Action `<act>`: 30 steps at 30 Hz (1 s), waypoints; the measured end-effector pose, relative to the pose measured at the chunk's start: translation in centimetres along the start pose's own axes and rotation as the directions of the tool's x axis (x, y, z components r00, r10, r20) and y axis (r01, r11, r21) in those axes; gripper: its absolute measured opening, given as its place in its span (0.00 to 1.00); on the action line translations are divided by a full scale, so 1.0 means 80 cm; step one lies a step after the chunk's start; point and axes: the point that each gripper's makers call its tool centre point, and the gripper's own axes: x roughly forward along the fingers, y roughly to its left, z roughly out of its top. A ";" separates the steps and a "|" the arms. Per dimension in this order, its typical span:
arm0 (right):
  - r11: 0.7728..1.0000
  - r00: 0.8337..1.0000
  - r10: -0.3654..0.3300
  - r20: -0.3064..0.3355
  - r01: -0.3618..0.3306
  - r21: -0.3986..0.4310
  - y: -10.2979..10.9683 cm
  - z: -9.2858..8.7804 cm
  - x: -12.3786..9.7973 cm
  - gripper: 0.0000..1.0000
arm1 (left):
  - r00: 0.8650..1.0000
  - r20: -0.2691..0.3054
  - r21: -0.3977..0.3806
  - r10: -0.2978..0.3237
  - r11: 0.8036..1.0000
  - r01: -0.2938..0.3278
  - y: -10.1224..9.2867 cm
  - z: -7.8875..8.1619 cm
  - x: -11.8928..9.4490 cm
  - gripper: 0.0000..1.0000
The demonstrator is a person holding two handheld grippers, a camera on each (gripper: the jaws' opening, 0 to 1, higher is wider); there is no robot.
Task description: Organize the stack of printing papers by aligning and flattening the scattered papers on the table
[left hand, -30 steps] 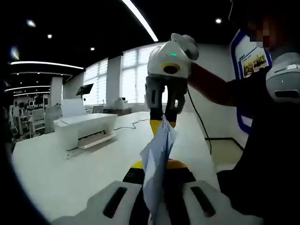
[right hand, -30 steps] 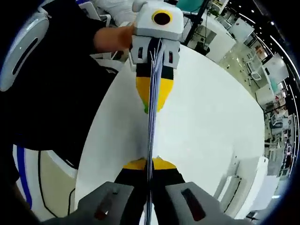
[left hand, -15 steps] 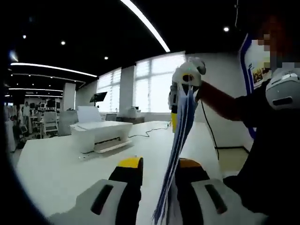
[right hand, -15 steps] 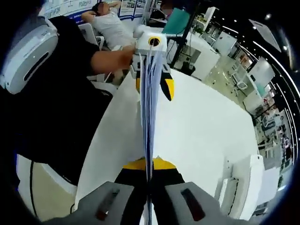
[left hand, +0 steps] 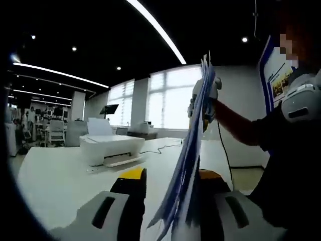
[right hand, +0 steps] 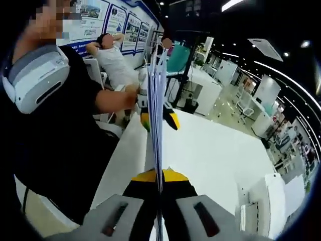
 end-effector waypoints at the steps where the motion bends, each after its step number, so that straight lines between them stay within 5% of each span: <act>1: 1.000 1.000 -0.005 0.028 0.005 0.012 0.001 0.003 -0.001 0.00 | 1.000 0.004 0.001 0.002 1.000 -0.002 0.000 0.002 -0.002 0.42; 7: 0.995 0.978 -0.027 0.206 0.007 0.099 0.005 0.018 -0.009 0.00 | 0.999 0.048 -0.027 -0.001 1.000 0.002 0.000 0.013 -0.010 0.43; 15: 0.979 0.878 -0.093 0.469 -0.005 0.203 0.007 0.035 -0.016 0.00 | 0.986 0.158 -0.058 -0.051 0.996 0.061 -0.011 0.048 -0.004 0.42; 21: 0.962 0.771 -0.195 0.606 0.029 0.272 0.003 0.035 -0.028 0.00 | 0.972 0.219 0.000 -0.089 0.996 0.091 -0.021 0.087 0.005 0.27; 26: 0.951 0.718 -0.246 0.651 0.050 0.305 0.004 0.024 -0.030 0.00 | 0.974 0.199 0.026 -0.111 0.994 0.107 -0.024 0.095 0.015 0.10; 30: 0.934 0.687 -0.300 0.662 0.071 0.349 -0.002 0.006 -0.031 0.00 | 0.986 0.113 0.051 -0.121 0.992 0.116 -0.032 0.086 0.029 0.07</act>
